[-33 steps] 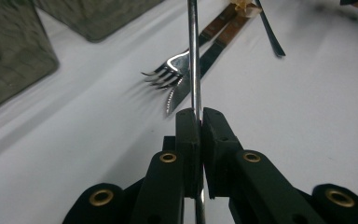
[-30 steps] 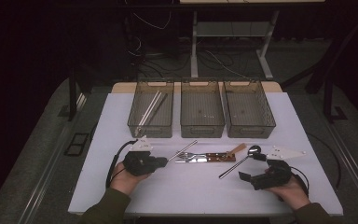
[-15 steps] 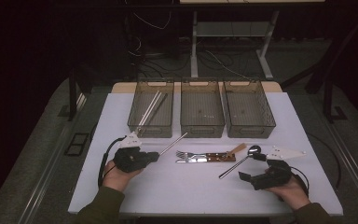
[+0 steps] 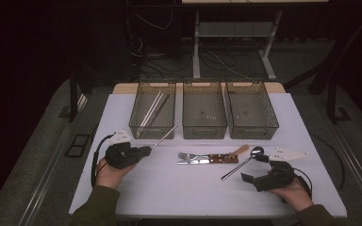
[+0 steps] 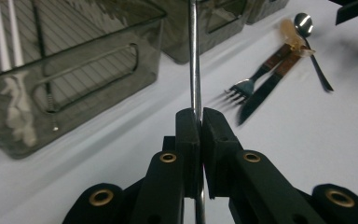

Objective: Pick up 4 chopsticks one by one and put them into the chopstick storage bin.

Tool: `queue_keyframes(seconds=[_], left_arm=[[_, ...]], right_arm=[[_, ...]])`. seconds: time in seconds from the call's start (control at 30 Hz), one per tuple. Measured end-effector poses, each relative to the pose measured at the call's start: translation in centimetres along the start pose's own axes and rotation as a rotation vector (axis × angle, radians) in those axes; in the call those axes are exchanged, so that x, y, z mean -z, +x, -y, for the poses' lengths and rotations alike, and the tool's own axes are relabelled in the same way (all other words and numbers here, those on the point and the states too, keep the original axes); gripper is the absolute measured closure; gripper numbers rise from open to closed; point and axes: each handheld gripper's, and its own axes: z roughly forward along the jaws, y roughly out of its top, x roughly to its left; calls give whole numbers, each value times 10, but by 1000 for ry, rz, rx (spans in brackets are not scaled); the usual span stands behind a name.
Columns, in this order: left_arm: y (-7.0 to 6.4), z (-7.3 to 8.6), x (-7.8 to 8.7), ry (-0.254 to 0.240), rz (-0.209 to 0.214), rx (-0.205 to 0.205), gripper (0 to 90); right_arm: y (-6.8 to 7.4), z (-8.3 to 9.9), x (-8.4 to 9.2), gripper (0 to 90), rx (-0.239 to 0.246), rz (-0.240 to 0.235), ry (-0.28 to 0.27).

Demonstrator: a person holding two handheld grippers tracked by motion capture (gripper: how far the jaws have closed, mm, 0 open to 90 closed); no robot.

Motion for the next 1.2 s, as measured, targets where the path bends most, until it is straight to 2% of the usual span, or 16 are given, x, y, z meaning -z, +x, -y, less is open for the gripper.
queue_keyframes(seconds=[0.27, 0.47, 0.73, 1.2], left_arm=[[14, -8, 3, -35, -35, 14, 852], [25, -20, 1, -50, -55, 21, 852], [43, -44, -5, -54, -91, 32, 852], [59, -87, -20, -61, -125, 46, 852]], right_arm=[[0, 0, 0, 10, -1, 3, 4], [-1, 0, -1, 10, -2, 3, 2], [-2, 0, 0, 9, -7, 8, -3], [-2, 0, 1, 9, -11, 7, -4]])
